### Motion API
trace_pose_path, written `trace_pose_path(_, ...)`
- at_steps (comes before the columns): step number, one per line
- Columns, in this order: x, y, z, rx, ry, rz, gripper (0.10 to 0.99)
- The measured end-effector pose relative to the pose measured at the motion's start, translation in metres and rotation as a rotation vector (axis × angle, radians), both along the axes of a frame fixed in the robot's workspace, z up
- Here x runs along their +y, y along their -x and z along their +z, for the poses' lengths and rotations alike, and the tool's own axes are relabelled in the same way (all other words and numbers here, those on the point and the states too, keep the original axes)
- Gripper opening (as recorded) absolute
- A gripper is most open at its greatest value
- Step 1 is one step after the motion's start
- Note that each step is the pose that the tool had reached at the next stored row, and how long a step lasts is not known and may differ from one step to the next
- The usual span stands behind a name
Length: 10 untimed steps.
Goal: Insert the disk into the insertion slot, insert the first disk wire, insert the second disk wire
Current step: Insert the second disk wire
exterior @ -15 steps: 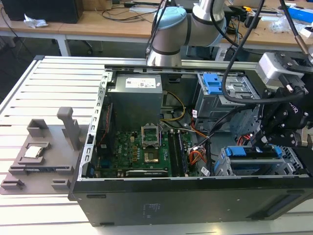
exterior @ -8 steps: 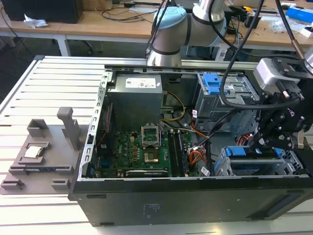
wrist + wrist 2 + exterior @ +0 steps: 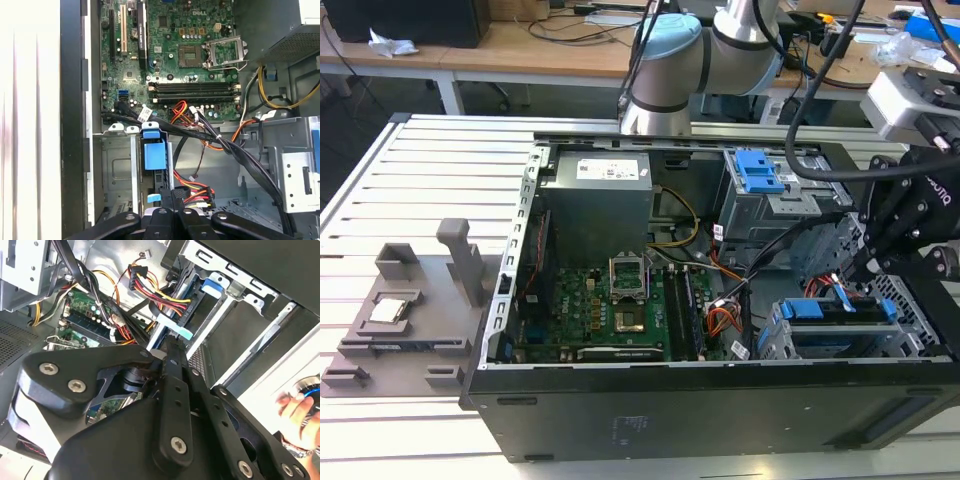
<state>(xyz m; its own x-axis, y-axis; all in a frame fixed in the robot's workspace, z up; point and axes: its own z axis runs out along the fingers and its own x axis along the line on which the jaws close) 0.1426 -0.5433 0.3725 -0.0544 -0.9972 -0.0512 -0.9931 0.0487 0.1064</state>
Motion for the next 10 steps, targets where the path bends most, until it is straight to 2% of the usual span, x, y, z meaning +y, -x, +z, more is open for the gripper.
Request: trace_pose_path(10, 0.0, 0.0, 0.0004, 0.0, 0.0, 0.0, 0.102)
